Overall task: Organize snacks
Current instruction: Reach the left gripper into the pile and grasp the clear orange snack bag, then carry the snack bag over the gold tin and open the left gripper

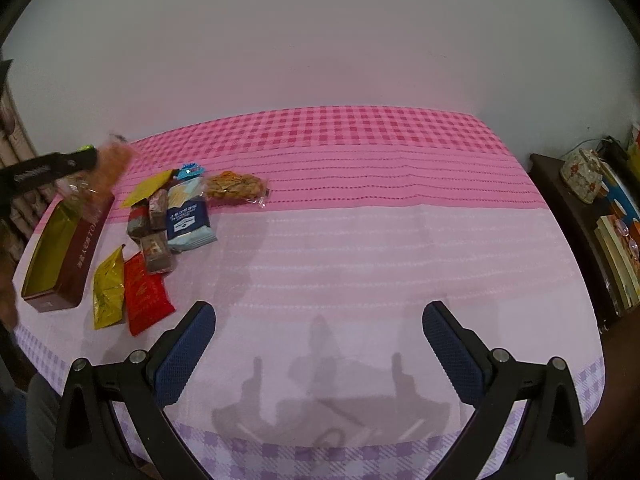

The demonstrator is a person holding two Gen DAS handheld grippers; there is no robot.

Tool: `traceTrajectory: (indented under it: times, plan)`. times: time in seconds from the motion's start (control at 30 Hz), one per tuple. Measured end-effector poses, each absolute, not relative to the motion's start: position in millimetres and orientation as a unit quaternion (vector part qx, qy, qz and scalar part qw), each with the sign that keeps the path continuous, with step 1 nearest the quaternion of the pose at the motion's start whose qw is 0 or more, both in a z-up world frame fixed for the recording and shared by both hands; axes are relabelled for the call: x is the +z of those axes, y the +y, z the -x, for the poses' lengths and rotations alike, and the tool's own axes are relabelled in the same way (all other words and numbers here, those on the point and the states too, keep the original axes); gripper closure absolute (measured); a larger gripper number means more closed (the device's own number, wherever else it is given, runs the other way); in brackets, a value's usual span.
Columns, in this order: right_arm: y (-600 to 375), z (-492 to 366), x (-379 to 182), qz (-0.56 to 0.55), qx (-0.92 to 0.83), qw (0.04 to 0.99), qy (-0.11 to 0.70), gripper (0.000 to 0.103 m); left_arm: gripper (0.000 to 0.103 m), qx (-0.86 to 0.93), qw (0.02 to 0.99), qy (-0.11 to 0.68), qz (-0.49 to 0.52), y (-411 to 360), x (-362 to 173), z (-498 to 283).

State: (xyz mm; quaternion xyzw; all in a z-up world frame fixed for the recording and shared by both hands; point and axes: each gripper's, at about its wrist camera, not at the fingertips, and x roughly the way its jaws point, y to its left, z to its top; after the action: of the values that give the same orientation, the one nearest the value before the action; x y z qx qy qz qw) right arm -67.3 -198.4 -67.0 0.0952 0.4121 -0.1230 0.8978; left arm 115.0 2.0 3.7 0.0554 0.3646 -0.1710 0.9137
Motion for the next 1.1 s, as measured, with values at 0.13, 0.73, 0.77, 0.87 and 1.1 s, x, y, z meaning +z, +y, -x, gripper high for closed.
traceTrajectory:
  times: [0.13, 0.73, 0.77, 0.87, 1.1]
  plan:
    - [-194.0, 67.4, -66.7, -0.097, -0.120, 0.897, 0.414, 0.000, 0.100, -0.127, 0.922, 0.363, -0.048, 40.0, 10.5, -127.7]
    - [-173.5, 63.2, -70.4, -0.072, -0.104, 0.896, 0.425, 0.000, 0.100, 0.028, 0.921, 0.384, -0.054, 150.5, -5.2, -153.0]
    - [-172.6, 62.6, -70.9, -0.070, -0.103, 0.896, 0.427, 0.000, 0.100, 0.032, 0.920, 0.387, -0.053, 153.5, -8.3, -154.4]
    - [-169.3, 61.4, -72.2, -0.065, -0.100, 0.895, 0.429, 0.000, 0.100, 0.043, 0.915, 0.397, -0.054, 164.2, -18.7, -155.2]
    - [-164.8, 60.3, -77.0, -0.061, -0.095, 0.893, 0.435, 0.000, 0.100, 0.057, 0.907, 0.413, -0.056, 178.1, -39.0, -159.6]
